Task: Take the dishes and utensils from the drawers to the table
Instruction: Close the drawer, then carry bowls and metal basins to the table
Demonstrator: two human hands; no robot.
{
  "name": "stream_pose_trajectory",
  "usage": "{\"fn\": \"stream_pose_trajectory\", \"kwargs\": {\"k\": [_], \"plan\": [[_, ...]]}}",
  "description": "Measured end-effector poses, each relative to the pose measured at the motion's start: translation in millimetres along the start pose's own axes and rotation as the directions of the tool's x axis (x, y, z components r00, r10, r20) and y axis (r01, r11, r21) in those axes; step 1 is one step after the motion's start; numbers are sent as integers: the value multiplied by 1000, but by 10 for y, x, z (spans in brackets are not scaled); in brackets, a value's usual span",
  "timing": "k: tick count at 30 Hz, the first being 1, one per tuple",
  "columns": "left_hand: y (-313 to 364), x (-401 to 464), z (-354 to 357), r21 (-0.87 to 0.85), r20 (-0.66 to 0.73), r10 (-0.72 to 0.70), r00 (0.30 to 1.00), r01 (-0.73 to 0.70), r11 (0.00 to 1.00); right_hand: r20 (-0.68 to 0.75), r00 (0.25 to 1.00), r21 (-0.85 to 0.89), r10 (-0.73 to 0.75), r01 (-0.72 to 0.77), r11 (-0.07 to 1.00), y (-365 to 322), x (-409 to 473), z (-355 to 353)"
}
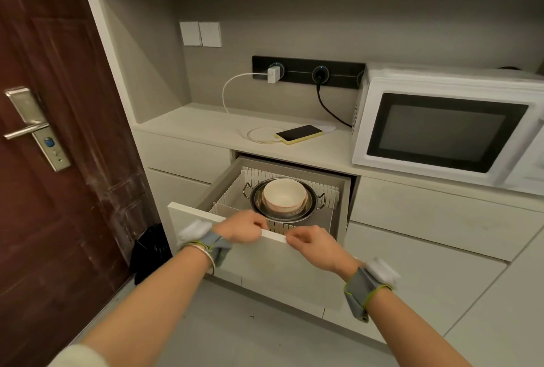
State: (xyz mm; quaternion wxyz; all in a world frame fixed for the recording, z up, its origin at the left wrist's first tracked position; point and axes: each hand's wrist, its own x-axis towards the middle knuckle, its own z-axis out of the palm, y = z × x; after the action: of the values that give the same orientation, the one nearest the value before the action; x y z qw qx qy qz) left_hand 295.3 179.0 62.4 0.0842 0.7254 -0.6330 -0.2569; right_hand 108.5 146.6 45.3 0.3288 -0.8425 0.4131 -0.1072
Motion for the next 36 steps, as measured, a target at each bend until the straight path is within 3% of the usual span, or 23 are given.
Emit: {"fn": "stream_pose_trajectory", "kwargs": {"k": [3, 5, 7, 9, 11, 14, 20, 22, 27, 31, 36], "plan": [[-38, 157, -176, -251, 193, -71, 979, 119, 961, 88, 994, 224, 62, -81, 971, 60, 84, -114], [-48, 325, -231, -457, 175, -164, 971, 227, 860, 122, 982, 403, 146, -183, 897, 137, 213, -211], [-67, 525, -269, -663, 90, -289, 953, 274, 697, 45, 963, 513, 265, -250, 821, 242, 420, -288], [-84, 756, -300, -753, 54, -382, 923, 289, 592, -52, 922, 535, 384, -299, 790, 372, 684, -366], [-105, 887, -276, -740, 72, -413, 908, 326, 588, -44, 887, 518, 460, -373, 769, 429, 845, -409], [-163, 1224, -263, -713, 69, -398, 915, 324, 621, 88, 842, 444, 532, -511, 736, 499, 1142, -440], [-185, 1580, -218, -572, 225, -388, 894, 444, 690, 360, 754, 559, 550, -646, 519, 523, 1329, -242], [-222, 1688, -185, -522, 264, -367, 892, 452, 723, 436, 723, 650, 536, -665, 368, 560, 1369, -180], [-330, 1869, -136, -567, 311, -327, 892, 450, 690, 482, 708, 737, 516, -646, 199, 657, 1497, -122], [-359, 1855, -148, -633, 295, -299, 907, 420, 650, 482, 718, 763, 502, -626, 163, 638, 1533, -83], [-312, 1672, -278, -752, 310, -226, 924, 383, 536, 485, 736, 750, 472, -628, 208, 640, 1592, -194]]}}
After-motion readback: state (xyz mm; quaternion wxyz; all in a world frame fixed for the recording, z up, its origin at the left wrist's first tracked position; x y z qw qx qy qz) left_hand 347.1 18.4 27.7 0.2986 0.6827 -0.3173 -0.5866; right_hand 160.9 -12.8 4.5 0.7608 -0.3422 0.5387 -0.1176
